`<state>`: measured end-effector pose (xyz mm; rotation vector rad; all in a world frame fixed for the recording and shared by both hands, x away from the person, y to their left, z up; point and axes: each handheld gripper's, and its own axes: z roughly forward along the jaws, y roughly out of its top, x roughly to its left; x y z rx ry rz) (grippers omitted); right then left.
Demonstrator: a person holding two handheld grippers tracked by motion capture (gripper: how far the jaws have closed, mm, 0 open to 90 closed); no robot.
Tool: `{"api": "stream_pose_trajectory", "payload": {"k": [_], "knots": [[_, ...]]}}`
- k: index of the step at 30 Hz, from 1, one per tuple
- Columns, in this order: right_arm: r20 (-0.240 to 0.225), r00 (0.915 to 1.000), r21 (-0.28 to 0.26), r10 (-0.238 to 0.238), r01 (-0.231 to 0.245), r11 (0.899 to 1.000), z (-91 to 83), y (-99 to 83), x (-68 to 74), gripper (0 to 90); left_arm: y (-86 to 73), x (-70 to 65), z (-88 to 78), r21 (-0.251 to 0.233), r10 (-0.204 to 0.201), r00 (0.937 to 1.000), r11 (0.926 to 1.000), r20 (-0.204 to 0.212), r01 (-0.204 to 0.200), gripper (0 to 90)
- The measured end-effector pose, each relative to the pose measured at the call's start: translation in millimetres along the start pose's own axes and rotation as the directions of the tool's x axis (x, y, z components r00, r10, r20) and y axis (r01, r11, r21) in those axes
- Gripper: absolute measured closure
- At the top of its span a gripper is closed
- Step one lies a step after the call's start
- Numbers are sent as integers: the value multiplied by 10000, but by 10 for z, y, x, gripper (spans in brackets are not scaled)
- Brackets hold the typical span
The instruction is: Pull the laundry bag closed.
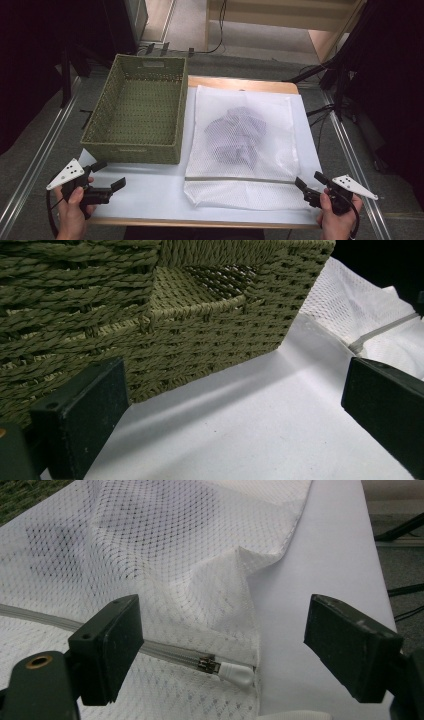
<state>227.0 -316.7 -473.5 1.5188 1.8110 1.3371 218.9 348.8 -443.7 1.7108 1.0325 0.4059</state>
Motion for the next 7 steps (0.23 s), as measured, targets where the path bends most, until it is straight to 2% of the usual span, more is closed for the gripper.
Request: {"api": "stream_pose_trajectory", "payload": {"k": [4, 7], "knots": [[18, 10000, 35, 33, -33, 10000, 0, -3, -2, 159, -7, -26, 44, 211, 198, 9998, 9996, 20, -199, 0], [14, 9999, 56, 121, -121, 9999, -5, -2, -4, 159, -3, -48, 73, 414, 453, 9989, 9981, -153, -446, 0]]}}
